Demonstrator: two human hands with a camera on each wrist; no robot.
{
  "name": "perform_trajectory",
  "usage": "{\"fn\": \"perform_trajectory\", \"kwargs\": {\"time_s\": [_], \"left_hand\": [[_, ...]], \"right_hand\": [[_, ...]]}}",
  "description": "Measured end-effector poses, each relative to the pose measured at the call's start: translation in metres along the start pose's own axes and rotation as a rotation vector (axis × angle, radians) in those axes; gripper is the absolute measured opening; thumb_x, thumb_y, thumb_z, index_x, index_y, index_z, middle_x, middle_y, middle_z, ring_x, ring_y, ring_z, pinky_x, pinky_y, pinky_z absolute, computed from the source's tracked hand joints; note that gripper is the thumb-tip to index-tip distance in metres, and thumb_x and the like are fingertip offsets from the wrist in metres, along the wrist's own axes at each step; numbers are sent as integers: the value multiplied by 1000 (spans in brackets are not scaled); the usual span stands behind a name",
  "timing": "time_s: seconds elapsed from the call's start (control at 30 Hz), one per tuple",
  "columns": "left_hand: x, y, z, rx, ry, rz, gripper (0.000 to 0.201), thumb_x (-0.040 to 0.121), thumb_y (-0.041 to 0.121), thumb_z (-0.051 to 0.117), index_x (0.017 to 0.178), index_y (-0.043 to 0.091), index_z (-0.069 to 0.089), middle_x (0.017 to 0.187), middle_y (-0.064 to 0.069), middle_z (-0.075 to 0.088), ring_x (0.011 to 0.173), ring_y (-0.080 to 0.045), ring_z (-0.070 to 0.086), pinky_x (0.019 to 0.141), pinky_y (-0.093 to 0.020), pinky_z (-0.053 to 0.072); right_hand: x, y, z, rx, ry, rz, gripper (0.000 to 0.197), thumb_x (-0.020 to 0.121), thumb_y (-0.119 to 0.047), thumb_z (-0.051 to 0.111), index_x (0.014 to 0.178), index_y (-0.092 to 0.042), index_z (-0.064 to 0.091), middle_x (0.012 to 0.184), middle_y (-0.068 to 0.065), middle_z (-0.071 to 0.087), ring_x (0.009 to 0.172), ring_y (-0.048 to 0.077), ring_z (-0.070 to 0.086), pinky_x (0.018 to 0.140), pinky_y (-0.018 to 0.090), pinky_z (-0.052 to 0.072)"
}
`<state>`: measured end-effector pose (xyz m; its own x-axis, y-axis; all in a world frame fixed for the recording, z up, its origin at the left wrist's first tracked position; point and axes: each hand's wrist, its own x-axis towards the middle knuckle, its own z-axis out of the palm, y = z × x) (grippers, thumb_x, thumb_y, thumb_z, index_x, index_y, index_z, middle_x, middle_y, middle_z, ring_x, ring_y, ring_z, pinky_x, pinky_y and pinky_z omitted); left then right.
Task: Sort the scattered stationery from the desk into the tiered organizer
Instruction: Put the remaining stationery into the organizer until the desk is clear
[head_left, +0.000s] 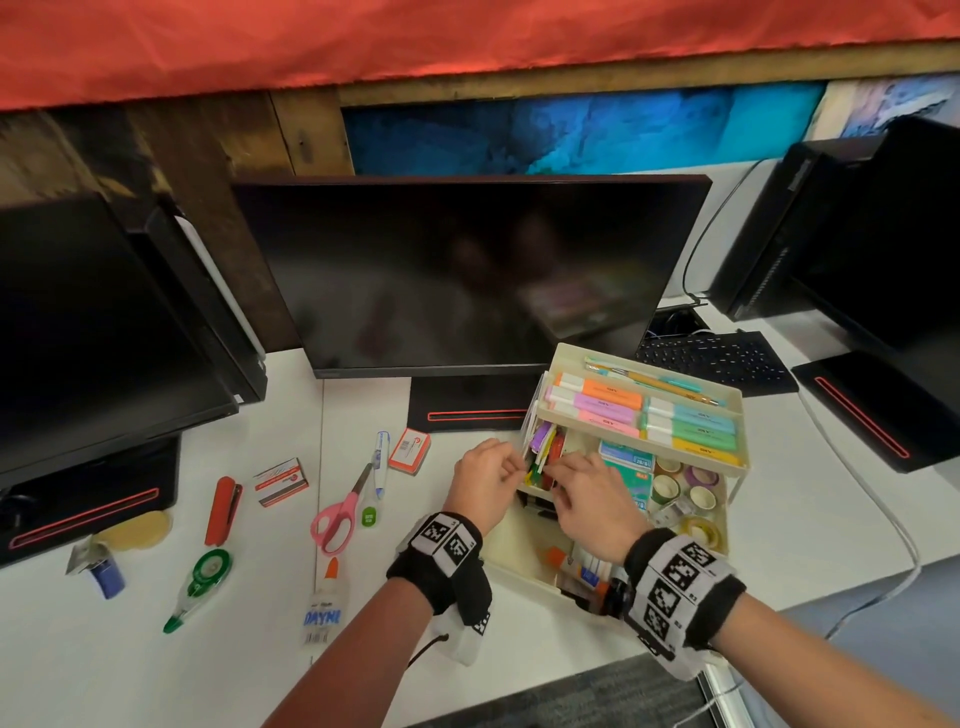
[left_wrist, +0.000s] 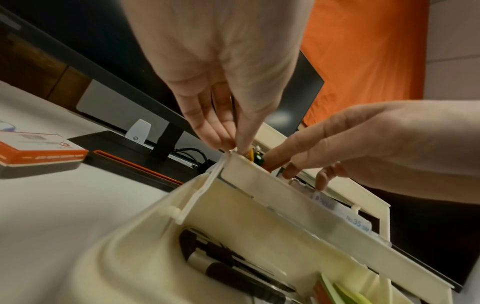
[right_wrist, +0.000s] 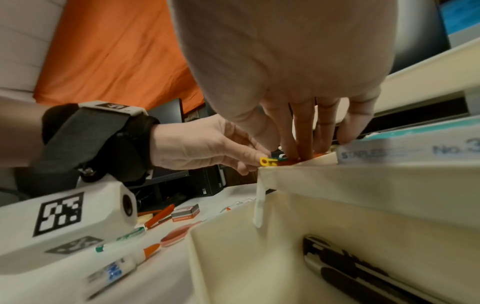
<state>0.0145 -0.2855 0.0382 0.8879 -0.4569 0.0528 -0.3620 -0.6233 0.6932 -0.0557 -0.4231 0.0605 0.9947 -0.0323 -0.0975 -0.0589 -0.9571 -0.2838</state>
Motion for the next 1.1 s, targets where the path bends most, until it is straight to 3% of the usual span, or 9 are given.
{"fn": "perform_trajectory", "kwargs": {"time_s": [0.23,0.37,0.43,0.57,0.73,0.87,0.97,1.1], "left_hand": [[5,5,6,101,-3,-15,8,88,15,58,91,17,65,95,5,55,80,-12,56,79,-26,48],[-1,0,2,6,-12,-13,12,85,16,58,97,17,60,92,9,51,78,-11,56,79,-27,48],[-2,-4,2,-1,-56,-4,13,83,19,63,95,17,60,91,8,49,78,-10,56,79,-26,48],[0,-7,6,-29,-59,-22,14,84,23,68,94,14,64,90,6,50,77,-8,53,75,-19,47],[5,-7,6,-145,-31,-150,13,78,25,74,86,17,70,85,4,57,77,-11,57,80,-29,49],[10,-2,7,-186,-21,-233,8,76,20,74,81,16,71,82,1,63,80,-15,60,80,-29,50],[13,4,6,-111,-44,-207,6,79,20,72,82,15,69,78,4,59,76,-12,57,74,-25,48],[13,6,7,-15,-20,-115,19,85,26,65,100,19,57,96,6,48,84,-10,51,75,-24,38]], "right_hand": [[5,-3,-2,-87,-81,12,43,94,-21,38,137,-20,43,138,-5,42,121,19,34,96,36,31],[9,6,-6,67,63,47,36,94,-15,41,128,-19,54,127,-1,53,116,19,41,95,35,36],[12,8,-7,83,107,28,37,94,-17,42,130,-20,50,128,-1,51,119,19,41,95,34,37],[17,3,-5,-39,-44,0,44,98,-29,35,143,-25,33,146,-5,36,130,16,35,102,40,26],[20,3,-2,-103,-72,7,43,100,-30,30,142,-23,33,149,-4,32,134,15,33,107,44,17],[20,5,-2,-140,-132,8,49,100,-33,28,147,-21,22,156,-4,18,140,15,25,112,47,11],[17,3,-4,-108,-180,7,52,101,-34,26,150,-21,13,158,-5,9,144,13,16,115,51,0],[14,3,-8,-19,-204,18,54,101,-32,29,150,-22,10,159,-6,6,145,11,12,115,49,-5]]}}
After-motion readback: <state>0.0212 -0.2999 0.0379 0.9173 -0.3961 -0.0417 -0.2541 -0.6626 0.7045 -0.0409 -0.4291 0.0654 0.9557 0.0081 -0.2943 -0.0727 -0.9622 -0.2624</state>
